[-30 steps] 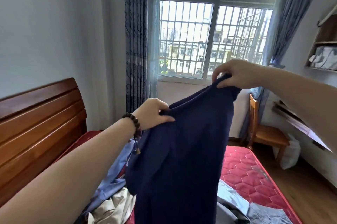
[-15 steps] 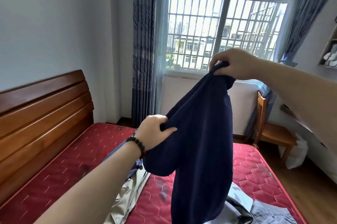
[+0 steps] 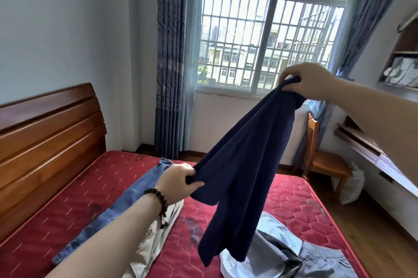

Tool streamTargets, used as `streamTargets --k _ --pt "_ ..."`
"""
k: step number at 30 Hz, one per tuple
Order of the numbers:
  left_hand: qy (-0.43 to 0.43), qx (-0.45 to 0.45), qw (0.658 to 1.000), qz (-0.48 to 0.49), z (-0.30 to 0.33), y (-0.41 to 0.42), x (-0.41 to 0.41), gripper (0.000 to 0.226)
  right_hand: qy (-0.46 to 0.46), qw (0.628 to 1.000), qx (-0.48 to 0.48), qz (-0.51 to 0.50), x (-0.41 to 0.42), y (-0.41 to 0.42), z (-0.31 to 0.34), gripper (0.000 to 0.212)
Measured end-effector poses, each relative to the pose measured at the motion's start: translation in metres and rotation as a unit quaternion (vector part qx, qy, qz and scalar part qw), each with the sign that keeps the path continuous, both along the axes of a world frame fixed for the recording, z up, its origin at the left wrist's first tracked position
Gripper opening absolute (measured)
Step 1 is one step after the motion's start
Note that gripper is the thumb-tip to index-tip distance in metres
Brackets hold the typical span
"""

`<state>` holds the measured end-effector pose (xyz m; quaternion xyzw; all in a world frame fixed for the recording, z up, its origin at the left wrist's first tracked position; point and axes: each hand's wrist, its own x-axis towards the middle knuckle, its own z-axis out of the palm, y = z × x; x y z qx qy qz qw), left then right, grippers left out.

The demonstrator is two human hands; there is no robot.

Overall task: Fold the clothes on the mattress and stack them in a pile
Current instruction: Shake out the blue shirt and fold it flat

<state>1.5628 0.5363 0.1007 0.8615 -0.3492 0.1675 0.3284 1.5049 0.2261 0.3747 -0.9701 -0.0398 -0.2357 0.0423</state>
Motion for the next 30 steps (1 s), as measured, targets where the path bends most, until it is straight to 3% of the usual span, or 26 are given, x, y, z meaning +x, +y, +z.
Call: streamTargets --k 4,8,12,17,22,28,30 --pt "0.004 -0.087 0.996 0.015 0.035 0.027 0.015 0.047 0.023 0.999 0.005 -0.025 -0.012 -0.02 -0.001 0.013" --pt "-0.028 -0.197 0.979 0.036 0.067 0.046 0.028 0.058 -0.046 0.997 0.068 -0.008 -0.019 -0.028 -0.013 0.016" --pt "0.006 -0.079 0.996 0.029 0.054 0.054 0.028 0.059 0.083 0.995 0.014 -0.051 -0.011 -0.023 -0.059 0.015" --pt "0.023 -0.131 0.991 0.015 0.067 0.073 0.035 0.061 0.032 0.996 0.075 -0.034 -0.009 -0.027 -0.066 0.021" --pt "0.049 -0.14 0.989 0.011 0.082 0.085 0.032 0.029 0.014 0.994 0.101 -0.028 -0.009 -0.026 -0.069 0.018" --pt "0.025 -0.006 0.999 -0.034 0.094 0.101 0.032 0.006 -0.004 0.994 0.113 -0.002 -0.019 -0.016 -0.072 0.016" --pt "-0.017 -0.032 0.999 -0.021 0.094 0.109 0.03 0.005 -0.043 0.991 0.129 0.01 -0.031 -0.009 -0.072 0.018"
